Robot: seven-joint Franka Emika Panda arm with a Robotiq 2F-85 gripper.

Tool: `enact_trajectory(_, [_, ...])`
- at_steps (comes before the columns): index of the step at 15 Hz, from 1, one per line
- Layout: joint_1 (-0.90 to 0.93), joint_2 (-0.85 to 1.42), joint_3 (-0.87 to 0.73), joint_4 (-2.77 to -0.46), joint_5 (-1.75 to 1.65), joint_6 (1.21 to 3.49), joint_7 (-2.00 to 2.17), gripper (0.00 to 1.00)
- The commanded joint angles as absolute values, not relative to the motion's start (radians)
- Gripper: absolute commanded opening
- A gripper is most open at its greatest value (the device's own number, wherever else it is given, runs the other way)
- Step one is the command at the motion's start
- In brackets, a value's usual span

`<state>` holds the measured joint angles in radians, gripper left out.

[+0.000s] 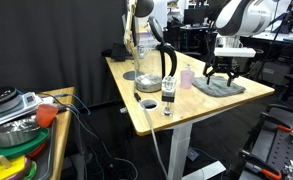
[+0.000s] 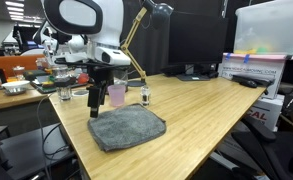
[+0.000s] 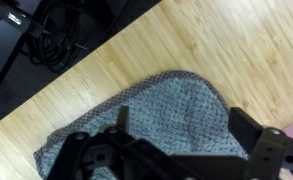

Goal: Fold the towel

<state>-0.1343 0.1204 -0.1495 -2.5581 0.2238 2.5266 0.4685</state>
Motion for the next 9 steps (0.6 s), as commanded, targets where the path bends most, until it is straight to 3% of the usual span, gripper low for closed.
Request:
enact_trajectory(1, [-0.127,0.136,-0.15,-2.562,0.248,2.551,0.474,1.0])
enact_trajectory(9, [-0.124,0.136,-0.154,-2.559,0.222,2.529,0.473,1.0])
